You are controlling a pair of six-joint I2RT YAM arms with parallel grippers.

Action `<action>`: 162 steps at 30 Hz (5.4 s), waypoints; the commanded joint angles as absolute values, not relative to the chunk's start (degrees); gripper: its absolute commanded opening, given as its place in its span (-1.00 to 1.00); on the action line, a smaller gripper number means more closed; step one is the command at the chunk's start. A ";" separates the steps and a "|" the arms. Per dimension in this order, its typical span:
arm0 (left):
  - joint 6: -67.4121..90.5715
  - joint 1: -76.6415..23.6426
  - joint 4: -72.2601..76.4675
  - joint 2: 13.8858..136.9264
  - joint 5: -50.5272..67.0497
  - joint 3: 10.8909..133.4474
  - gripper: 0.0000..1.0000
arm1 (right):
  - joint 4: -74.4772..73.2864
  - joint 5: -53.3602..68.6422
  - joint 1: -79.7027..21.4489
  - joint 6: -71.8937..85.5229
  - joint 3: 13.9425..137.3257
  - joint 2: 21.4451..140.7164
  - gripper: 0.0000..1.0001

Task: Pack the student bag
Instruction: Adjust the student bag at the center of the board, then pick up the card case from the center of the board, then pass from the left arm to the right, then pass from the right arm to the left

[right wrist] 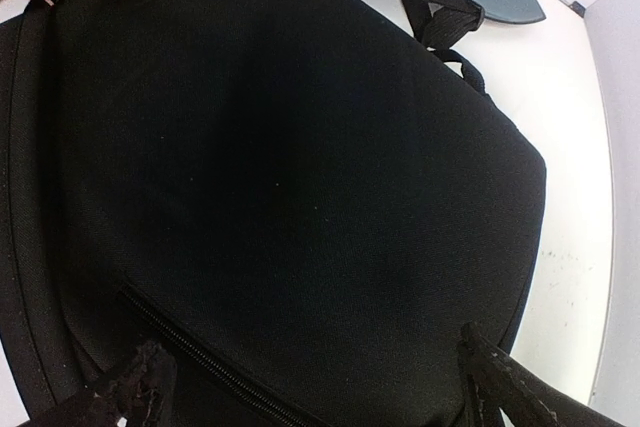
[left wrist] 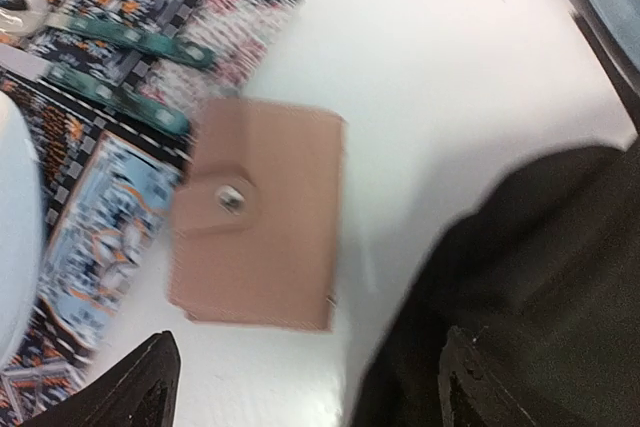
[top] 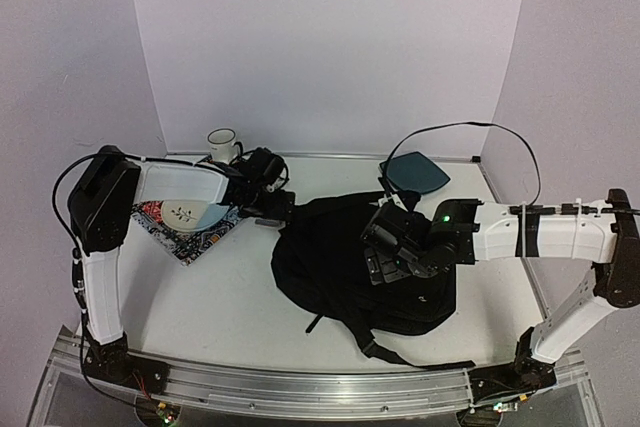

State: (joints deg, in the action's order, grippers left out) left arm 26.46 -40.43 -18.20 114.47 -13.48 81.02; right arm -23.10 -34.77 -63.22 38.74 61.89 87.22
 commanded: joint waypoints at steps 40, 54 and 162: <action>25.14 -34.49 -22.94 124.82 -7.67 86.71 0.51 | -25.05 -33.75 -63.41 33.99 64.71 89.70 0.97; 28.80 -37.01 -22.85 99.31 -3.88 58.33 0.55 | -24.28 -24.58 -63.41 23.94 68.37 95.19 0.96; 40.01 -42.76 14.28 66.20 26.39 38.42 0.98 | 52.93 27.83 -48.60 48.67 55.11 90.07 -1.00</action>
State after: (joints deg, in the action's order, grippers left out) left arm 38.83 -43.27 5.76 65.84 16.58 38.86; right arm 43.98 22.54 -49.53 49.10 56.33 93.85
